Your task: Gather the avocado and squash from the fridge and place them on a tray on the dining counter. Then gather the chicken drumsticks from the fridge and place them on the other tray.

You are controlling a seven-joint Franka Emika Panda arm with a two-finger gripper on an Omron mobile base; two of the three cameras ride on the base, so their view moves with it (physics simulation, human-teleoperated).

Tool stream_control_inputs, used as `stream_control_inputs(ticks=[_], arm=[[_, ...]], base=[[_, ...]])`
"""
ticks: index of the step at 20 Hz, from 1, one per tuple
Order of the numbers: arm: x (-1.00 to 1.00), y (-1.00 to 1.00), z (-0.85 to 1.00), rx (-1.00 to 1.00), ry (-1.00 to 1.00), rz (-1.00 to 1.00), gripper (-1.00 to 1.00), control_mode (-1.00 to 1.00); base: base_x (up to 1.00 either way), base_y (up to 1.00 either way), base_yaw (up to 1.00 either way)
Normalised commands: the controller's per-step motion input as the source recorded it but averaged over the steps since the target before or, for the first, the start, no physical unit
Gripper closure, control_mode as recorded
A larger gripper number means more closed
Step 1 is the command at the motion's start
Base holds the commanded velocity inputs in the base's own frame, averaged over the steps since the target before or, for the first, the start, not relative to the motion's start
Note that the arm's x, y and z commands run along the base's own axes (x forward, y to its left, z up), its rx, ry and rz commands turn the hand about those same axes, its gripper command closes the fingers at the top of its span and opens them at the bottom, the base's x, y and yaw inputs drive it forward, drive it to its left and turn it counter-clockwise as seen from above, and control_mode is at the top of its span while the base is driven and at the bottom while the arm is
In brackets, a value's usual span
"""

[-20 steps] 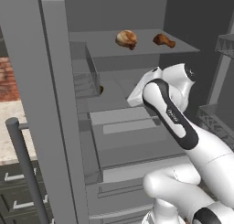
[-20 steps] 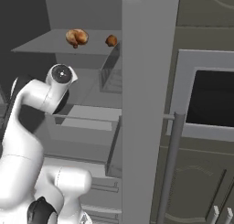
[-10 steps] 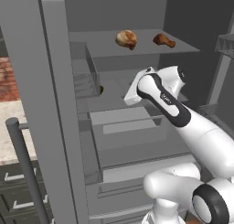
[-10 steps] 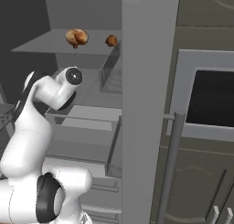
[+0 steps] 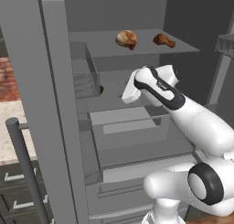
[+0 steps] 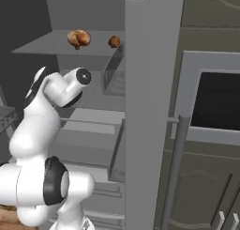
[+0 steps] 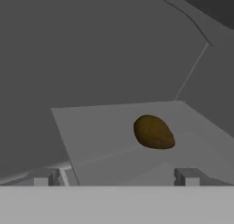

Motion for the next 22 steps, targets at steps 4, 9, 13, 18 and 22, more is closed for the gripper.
stream_control_inputs(ticks=[4,9,13,18,22], arm=[[0.36,0.25,-0.22,-0.01,0.0,0.03,-1.0,-1.0],[0.42,0.26,-0.17,0.0,0.0,0.02,-1.0,-1.0],[0.4,0.18,-0.19,0.0,-0.02,0.07,-1.0,-1.0],[0.35,0.02,-0.03,0.0,-0.04,0.1,-1.0,-1.0],[0.34,0.0,0.0,0.0,-0.02,0.09,-1.0,-1.0]], base=[[0.0,0.0,0.0],[0.0,0.0,0.0],[0.0,0.0,0.0],[0.0,0.0,0.0],[0.0,0.0,0.0]])
